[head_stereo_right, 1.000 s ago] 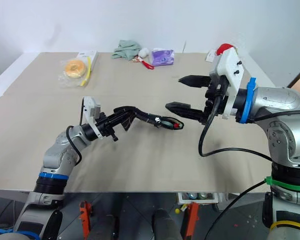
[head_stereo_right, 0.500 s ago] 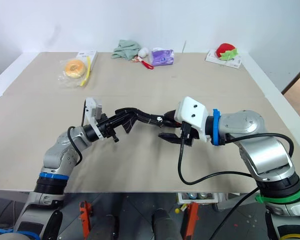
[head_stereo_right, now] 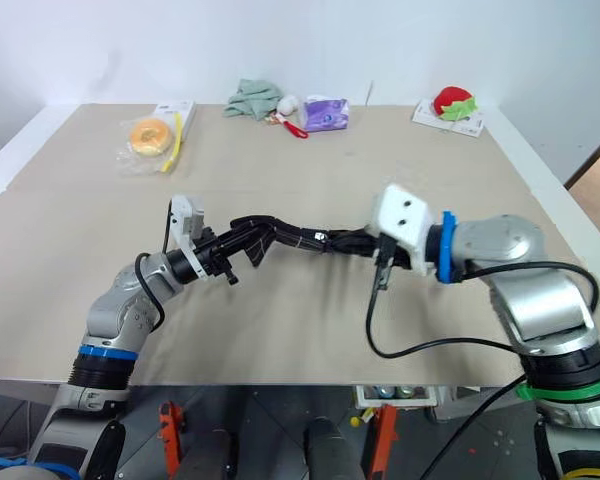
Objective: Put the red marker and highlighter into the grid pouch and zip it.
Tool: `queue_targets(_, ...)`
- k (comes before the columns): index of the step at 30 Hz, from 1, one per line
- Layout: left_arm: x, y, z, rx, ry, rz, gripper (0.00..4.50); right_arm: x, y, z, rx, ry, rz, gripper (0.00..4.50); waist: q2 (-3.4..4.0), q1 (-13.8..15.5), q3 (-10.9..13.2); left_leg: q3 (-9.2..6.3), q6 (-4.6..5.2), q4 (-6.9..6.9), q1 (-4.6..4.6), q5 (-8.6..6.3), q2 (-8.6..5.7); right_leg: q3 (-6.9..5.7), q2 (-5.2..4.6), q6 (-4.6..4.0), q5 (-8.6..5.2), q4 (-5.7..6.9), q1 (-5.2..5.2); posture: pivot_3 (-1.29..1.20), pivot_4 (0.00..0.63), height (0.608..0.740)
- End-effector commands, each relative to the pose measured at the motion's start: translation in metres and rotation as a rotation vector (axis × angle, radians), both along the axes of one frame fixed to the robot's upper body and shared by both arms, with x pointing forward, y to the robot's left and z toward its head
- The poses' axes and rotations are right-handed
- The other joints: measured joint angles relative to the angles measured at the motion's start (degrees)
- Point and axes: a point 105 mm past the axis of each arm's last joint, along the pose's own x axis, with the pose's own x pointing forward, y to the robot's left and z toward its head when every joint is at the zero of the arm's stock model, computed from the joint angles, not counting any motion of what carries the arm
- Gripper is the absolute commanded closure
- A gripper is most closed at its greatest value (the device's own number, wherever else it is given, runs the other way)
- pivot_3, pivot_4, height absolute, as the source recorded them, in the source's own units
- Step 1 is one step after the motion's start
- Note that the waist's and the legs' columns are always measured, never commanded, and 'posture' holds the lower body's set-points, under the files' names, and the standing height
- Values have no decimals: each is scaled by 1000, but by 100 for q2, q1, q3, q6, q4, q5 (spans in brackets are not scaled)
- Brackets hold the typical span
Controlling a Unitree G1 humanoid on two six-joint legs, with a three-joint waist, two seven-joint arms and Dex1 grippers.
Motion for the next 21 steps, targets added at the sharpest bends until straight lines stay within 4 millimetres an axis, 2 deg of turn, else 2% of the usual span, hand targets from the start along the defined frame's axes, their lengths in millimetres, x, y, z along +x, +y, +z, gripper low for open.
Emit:
queue_targets(1, -4, 1, 13, -19, -53, -5, 4500, 2, -32, 13, -9, -42, -95, 4467, 0, 7, 0, 0, 0, 0, 0, 0, 0, 0, 0, 0, 0, 0, 0, 0, 150, 739)
queue_targets(6, -3, 0, 13, -18, -50, -10, 4500, -1, -58, 9, -22, -17, -166, 4467, 1, 27, 0, 3, 0, 0, 4, 0, 0, 1, 1, -2, 1, 1, -1, 0, 150, 739)
queue_targets(7, -3, -1, 12, -17, -48, -15, 4500, -1, -58, 8, -22, -16, -167, 4467, 1, 27, 0, 2, 1, 0, 4, 0, 0, 1, 1, -3, 2, 1, -1, 0, 150, 739)
queue_targets(10, -4, -4, 11, 1, -43, -32, 4500, -2, -41, 17, 95, -25, -126, 4467, 1, 16, 0, 4, 0, 1, 6, 0, 0, 2, 2, -3, 3, 2, 0, 0, 150, 739)
queue_targets(12, -4, -4, 10, 5, -45, -36, 4500, -1, -45, 12, 64, -14, -144, 4467, 1, 16, 0, 3, 0, 1, 8, 0, 1, 2, 3, -4, 5, 2, 1, 0, 150, 739)
queue_targets(14, -5, -4, 10, 12, -40, -43, 4500, 1, -48, 15, 141, -11, -165, 3823, 1, 31, 0, 3, 0, 1, 7, 0, 1, 2, 3, -3, 5, 1, 2, 0, 150, 739)
queue_targets(17, -8, -5, 10, 26, -28, -66, 4500, 0, -45, 30, 324, -4, -151, 3823, 1, 31, 0, 3, 0, 2, 6, 0, 0, 2, 2, -1, 3, 0, 4, 0, 150, 739)
queue_targets(19, -12, -6, 9, 38, -5, -96, 3791, 2, -53, 36, 386, -17, -183, 3358, 1, 33, 0, 3, 0, 2, 6, 0, 0, 3, 2, -2, 3, 1, 4, 0, 150, 739)
queue_targets(20, -15, -6, 8, 37, 12, -121, 3118, 2, -55, 37, 398, -22, -193, 2701, 1, 34, 0, 2, 0, 2, 6, 1, 0, 2, 2, -2, 3, 2, 4, 0, 150, 739)
queue_targets(21, -19, -6, 7, 51, 29, -145, 3118, 2, -55, 40, 434, -17, -195, 2701, 1, 47, 0, 2, 0, 2, 6, 1, 0, 2, 2, -2, 3, 2, 4, 0, 150, 739)
